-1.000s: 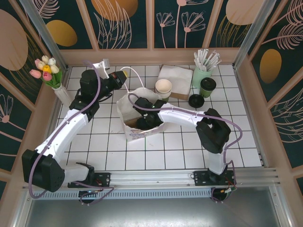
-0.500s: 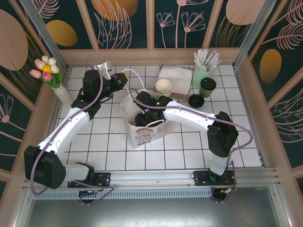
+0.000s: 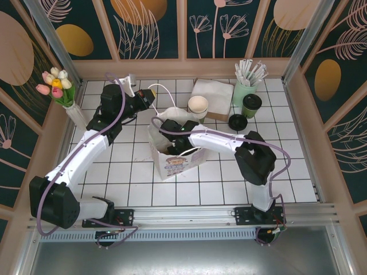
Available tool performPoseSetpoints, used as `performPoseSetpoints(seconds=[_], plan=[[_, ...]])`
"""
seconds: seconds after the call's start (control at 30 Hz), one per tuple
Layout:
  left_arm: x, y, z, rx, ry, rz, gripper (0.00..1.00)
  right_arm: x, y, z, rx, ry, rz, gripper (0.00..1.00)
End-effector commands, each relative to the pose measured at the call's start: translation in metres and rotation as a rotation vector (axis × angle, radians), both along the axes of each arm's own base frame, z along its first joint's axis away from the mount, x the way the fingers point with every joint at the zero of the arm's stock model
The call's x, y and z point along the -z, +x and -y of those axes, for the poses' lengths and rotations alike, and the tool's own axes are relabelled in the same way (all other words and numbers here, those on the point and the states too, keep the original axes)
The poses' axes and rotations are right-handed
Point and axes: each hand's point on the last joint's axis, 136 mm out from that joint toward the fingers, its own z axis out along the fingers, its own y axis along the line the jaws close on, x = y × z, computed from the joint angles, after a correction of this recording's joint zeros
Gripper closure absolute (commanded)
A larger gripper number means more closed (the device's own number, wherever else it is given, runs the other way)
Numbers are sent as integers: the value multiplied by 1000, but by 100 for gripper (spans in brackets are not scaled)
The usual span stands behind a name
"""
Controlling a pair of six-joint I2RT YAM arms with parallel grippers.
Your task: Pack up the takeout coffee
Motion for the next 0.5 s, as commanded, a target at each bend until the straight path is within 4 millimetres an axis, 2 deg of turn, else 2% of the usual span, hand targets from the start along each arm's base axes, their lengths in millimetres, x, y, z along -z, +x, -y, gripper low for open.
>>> performPoseSetpoints(seconds=[0.0, 0.13, 0.2, 0.33, 0.47], plan=[[-12, 1, 3, 31, 7, 34, 100, 18, -5, 22, 25, -122, -12, 77], [-12, -1, 8, 61, 4, 34, 100, 24, 3, 31, 44, -182, 27, 75], [-11, -2, 9, 72, 6, 35, 100, 24, 0, 25, 22, -159, 9, 73], [-11, -4, 10, 83, 14, 41, 100, -5, -2, -6, -24, -8, 6, 71], [-12, -5, 11, 95, 26, 55, 100, -32, 3, -16, -25, 53, 34, 69]])
